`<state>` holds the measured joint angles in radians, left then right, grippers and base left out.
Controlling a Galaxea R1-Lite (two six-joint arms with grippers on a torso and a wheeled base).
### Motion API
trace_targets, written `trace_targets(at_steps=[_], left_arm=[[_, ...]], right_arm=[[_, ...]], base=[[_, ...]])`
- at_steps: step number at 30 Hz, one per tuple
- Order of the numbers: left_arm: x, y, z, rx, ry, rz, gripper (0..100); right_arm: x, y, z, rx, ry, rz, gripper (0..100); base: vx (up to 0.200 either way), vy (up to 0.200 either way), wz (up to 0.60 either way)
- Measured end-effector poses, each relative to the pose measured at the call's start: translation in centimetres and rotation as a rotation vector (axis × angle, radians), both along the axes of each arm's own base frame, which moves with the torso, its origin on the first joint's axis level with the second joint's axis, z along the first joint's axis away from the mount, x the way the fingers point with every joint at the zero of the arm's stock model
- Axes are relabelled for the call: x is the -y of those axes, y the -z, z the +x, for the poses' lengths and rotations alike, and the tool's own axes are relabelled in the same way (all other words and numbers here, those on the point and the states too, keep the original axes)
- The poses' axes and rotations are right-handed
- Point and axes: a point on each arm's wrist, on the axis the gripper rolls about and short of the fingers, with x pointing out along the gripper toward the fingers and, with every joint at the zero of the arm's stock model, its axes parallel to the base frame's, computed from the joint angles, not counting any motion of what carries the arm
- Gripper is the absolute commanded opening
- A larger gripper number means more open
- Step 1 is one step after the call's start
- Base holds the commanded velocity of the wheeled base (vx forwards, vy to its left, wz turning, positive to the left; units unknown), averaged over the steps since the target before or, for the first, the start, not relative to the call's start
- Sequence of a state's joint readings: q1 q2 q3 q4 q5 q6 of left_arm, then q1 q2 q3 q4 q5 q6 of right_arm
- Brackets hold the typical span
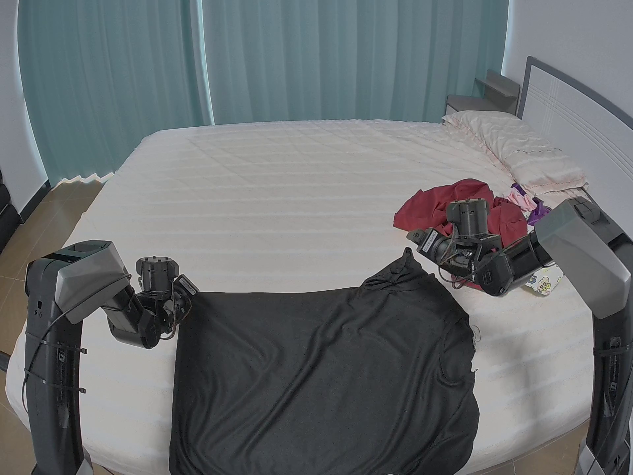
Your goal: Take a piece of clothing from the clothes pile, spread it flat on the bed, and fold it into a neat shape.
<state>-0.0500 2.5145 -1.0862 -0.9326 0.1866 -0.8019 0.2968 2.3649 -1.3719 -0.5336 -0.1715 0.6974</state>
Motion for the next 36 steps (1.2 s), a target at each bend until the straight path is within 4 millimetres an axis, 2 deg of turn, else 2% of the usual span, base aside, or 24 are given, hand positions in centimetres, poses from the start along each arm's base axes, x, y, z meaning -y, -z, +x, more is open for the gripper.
trace_targets(at_steps=[5,8,15,20,33,34,36], left_arm=[[-0.4,-0.2,-0.3,0.002,-0.014,-0.01,0],[-0.4,-0.1,-0.5,-0.002,-0.015,-0.014,0],[-0.3,0.1,-1.1,-0.021,0.006,-0.035,0],[0.1,0.1,-1.7,-0.039,0.04,-0.053,0],[0.5,-0.5,-2.3,-0.036,0.051,-0.093,0],[0.5,-0.6,-2.4,-0.036,0.052,-0.093,0],[0.5,-0.6,-2.4,-0.035,0.052,-0.093,0]], right_arm=[[0.1,1.2,2.6,-0.026,0.011,-0.071,100],[-0.2,1.9,3.5,-0.029,0.009,-0.073,100],[-3.8,3.4,3.3,-0.086,-0.04,0.023,100],[-5.5,3.8,3.5,-0.114,-0.059,0.037,100],[-7.0,6.3,4.4,-0.164,-0.057,0.038,100],[-7.1,6.5,4.4,-0.165,-0.059,0.037,0],[-7.2,6.6,4.5,-0.16,-0.061,0.039,0]], base=[[0.0,0.0,0.0],[0.0,0.0,0.0],[0.0,0.0,0.0],[0.0,0.0,0.0],[0.0,0.0,0.0],[0.0,0.0,0.0],[0.0,0.0,0.0]])
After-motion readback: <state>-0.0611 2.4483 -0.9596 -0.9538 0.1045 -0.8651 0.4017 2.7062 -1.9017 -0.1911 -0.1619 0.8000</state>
